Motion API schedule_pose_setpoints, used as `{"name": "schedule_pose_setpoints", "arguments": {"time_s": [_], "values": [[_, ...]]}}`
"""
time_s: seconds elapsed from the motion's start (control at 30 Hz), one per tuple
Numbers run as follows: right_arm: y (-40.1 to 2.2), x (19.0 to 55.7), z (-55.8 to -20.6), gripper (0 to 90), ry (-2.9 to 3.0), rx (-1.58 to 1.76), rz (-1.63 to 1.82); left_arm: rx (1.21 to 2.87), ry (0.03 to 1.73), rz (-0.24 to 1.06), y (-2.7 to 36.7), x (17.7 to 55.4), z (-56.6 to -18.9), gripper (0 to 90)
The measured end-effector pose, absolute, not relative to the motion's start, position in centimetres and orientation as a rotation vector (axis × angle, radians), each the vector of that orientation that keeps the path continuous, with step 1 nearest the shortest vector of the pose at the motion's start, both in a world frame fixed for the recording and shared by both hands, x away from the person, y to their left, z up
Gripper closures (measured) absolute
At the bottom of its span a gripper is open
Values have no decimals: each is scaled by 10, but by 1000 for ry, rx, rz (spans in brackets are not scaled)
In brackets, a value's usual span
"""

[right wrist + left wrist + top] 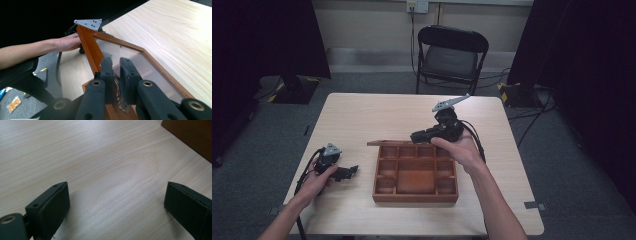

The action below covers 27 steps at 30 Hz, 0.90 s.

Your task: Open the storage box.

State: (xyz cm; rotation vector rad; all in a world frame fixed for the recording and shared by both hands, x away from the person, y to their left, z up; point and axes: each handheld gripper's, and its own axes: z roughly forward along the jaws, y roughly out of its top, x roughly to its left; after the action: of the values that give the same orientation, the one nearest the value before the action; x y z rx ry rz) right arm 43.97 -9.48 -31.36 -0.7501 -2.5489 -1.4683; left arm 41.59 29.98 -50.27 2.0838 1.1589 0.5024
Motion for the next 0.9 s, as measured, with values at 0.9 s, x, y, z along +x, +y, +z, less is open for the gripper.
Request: {"name": "schedule_pose_setpoints", "arguments": {"time_s": [0.9], "values": [[-94,444,-310,816,-2535,-785,-1452,2084,1159,503,300,416,-503,58]]}}
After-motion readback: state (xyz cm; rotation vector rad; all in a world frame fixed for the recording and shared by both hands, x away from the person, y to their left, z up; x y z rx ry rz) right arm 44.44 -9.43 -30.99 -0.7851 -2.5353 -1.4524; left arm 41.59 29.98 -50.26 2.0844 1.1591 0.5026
